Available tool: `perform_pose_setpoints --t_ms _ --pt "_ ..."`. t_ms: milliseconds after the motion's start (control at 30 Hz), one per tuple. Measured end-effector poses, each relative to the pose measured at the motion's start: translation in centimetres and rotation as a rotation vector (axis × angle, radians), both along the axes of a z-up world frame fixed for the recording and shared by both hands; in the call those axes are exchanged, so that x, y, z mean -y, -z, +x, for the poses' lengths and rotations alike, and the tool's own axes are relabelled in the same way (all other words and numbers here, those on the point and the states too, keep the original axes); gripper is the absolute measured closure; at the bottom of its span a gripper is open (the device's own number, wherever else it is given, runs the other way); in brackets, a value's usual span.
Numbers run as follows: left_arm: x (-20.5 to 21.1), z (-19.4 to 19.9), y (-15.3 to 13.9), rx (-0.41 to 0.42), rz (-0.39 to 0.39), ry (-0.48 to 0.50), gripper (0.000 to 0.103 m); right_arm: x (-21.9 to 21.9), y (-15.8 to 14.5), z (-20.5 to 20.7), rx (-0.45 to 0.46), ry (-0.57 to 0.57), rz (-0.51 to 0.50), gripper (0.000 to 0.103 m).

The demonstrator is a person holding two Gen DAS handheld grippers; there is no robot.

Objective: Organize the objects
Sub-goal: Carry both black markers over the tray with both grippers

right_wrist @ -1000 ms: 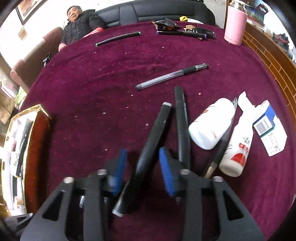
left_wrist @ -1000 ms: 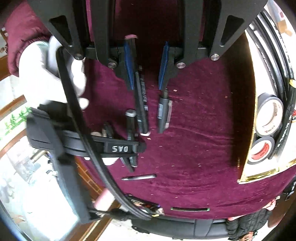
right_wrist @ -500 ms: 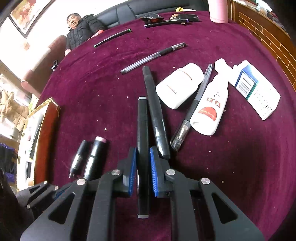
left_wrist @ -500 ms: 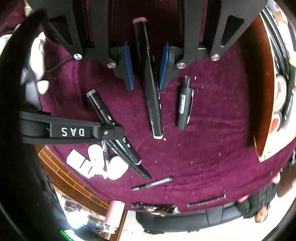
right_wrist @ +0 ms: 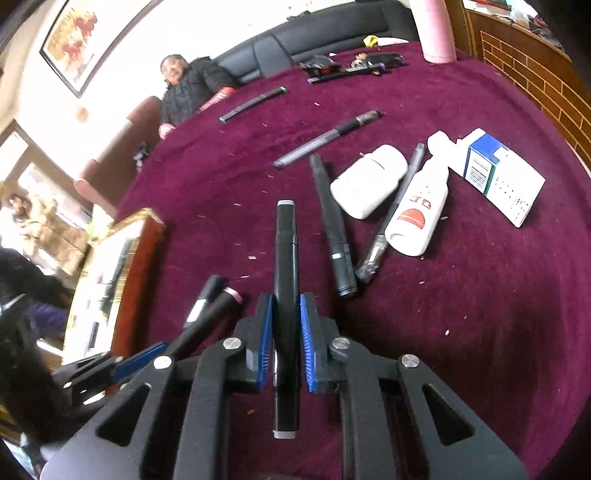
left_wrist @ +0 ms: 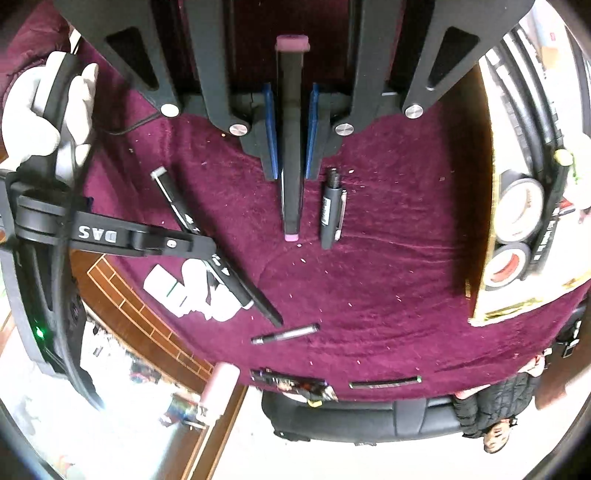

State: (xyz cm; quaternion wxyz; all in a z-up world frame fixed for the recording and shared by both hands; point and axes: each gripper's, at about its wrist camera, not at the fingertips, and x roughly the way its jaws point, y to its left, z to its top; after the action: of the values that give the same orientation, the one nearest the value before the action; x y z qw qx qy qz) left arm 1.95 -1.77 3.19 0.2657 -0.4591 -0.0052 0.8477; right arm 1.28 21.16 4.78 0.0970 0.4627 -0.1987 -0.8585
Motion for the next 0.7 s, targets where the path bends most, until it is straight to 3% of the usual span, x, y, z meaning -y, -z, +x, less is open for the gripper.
perform_pose_setpoints --t_ms 133,300,467,567,633,700 --pt "1.3 0.3 0.0 0.026 0.004 -0.006 0.092 1.0 -0.7 0.8 -0.007 -0.030 -0.051 0.090" --pt "0.2 1.0 2.7 0.115 -0.067 0.014 0.092 2.1 -0.7 2.0 -0.008 -0.047 -0.062 0.090" --pt "-1.4 0.9 2.4 0.060 -0.148 0.006 0.091 1.7 -0.8 3.2 -0.004 -0.047 -0.087 0.090" --pt "-2.7 0.7 2.5 -0.013 -0.191 0.014 0.091 1.8 -1.2 3.6 -0.019 -0.044 -0.098 0.090" --pt "-2.4 0.7 2.6 -0.014 -0.169 0.017 0.092 1.8 -1.5 3.9 -0.030 -0.041 -0.101 0.090" --pt "-1.1 0.8 2.4 0.012 -0.088 0.008 0.092 1.9 -1.9 4.1 -0.041 -0.046 -0.103 0.090"
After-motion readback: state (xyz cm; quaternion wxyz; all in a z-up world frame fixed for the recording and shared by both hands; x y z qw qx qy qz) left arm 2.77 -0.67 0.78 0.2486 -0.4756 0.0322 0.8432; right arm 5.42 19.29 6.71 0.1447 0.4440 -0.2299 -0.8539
